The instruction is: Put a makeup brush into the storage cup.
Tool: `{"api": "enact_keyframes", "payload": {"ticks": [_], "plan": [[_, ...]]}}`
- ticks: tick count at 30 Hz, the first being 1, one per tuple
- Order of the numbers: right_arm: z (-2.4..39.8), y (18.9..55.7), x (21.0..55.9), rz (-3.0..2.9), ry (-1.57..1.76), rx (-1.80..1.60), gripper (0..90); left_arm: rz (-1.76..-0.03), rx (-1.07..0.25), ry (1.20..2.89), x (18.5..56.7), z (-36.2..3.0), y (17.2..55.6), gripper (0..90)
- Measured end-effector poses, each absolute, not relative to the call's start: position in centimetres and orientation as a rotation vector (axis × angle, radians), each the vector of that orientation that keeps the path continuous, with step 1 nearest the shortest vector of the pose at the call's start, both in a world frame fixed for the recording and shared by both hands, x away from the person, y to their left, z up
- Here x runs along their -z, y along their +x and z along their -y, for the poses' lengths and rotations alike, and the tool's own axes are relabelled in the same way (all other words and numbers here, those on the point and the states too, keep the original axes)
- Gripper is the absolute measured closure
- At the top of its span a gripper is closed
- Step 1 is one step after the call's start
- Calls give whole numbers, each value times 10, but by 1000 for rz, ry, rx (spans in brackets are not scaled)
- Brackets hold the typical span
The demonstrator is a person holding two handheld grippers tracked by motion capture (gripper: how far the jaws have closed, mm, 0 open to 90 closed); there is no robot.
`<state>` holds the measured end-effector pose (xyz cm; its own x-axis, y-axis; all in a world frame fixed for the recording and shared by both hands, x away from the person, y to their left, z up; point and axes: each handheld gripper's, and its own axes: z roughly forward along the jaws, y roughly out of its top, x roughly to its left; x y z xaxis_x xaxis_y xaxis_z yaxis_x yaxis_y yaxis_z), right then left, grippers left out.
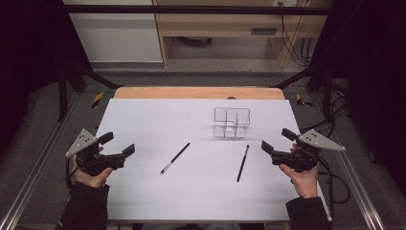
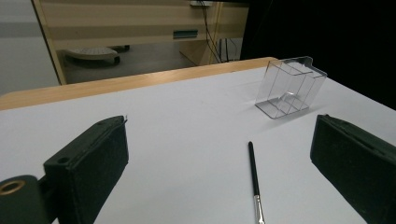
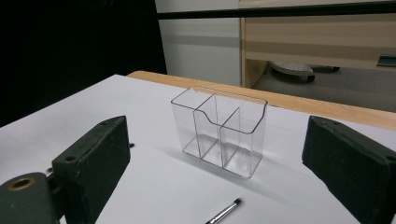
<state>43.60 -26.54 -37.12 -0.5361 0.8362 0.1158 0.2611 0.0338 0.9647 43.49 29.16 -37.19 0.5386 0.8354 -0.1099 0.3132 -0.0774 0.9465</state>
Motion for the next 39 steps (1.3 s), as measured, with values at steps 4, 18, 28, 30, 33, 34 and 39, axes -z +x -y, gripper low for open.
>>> {"api": "enact_keyframes", "payload": {"ticks": [4,18,28,30,33,34,39], "plan": [[264,435,370,-1828,1104,-1512,83,-994,-575,1654,374,-290,435,39],[239,444,382,-1933,1156,-1397,111,-987,-546,1700,384,-282,438,40],[223,453,400,-1985,1212,-1313,136,-980,-541,1723,388,-275,438,40],[218,456,406,-2013,1219,-1274,143,-980,-542,1728,388,-275,438,40],[211,459,414,-2060,1225,-1223,172,-979,-540,1728,389,-274,439,40],[209,460,417,-2069,1233,-1210,175,-979,-539,1727,389,-274,439,40],[203,465,428,-2102,1266,-1141,214,-975,-540,1730,389,-274,439,40]]}}
